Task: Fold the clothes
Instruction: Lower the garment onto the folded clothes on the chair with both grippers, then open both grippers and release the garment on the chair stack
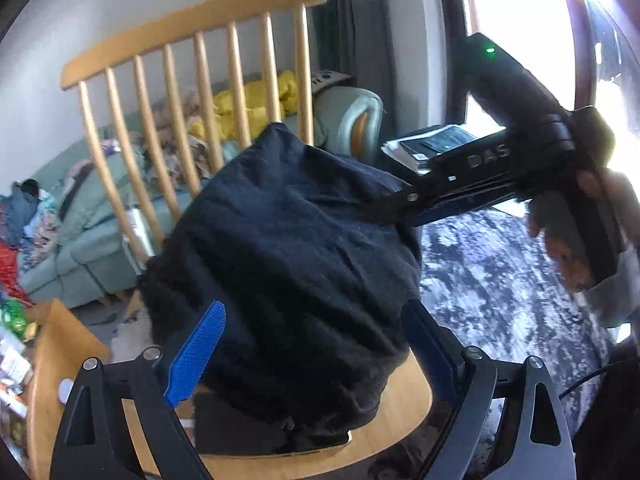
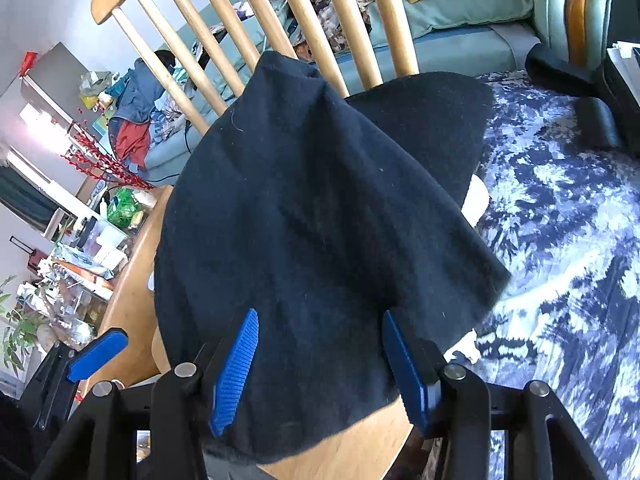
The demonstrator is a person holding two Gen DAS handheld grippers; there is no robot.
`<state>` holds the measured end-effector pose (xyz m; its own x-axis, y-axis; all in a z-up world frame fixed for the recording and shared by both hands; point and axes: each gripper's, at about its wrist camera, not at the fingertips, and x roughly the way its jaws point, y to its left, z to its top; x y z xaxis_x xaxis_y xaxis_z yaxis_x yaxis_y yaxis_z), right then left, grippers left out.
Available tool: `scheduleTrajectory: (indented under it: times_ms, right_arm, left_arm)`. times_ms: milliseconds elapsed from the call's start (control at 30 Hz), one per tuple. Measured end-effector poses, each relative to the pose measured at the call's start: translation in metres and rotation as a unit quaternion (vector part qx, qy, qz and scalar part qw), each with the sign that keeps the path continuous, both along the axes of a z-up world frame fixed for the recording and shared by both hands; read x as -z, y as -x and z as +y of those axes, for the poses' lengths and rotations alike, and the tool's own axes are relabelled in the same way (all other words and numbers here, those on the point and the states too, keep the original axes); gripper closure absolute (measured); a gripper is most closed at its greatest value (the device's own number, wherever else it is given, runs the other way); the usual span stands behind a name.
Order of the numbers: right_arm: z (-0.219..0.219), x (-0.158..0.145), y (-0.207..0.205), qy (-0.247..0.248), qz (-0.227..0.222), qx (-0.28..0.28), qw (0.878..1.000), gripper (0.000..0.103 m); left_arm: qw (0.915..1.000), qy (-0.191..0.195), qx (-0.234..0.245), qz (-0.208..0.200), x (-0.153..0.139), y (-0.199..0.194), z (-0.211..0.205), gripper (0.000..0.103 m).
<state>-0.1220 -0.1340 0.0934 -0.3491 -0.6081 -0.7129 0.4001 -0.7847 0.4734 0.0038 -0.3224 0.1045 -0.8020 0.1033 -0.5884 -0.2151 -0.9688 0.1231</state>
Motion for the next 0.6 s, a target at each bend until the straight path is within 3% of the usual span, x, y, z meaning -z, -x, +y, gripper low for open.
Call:
scheduleTrajectory:
  times_ms: [167,267,433,600]
  right_arm:
    - [-0.001,-0.01,-0.05,-0.038,0.09,-0.007,0.995,0.046]
    - [-0.002,-0.007,-0.09,-0.06,0.149,-0.005,0.987,0.037]
    - [0.001,0.006,-0.134,-0.065,0.188,-0.027,0.98,0.03]
    - [0.006,0.0,-0.16,-0.076,0.25,-0.041,0.964,0.022]
  left_arm:
    - [0.9982,0.039,-0.035,0.03,0.004,-0.024,0.011,0.011]
    - [0.998,0.038,-0.044,0.024,0.012,-0.034,0.013,0.007]
    - [0.9984,0.02,-0.052,0.009,0.022,-0.049,0.007,0.005]
    - [0.9973,0.008,-0.069,0.023,0.027,-0.061,-0.002,0.003]
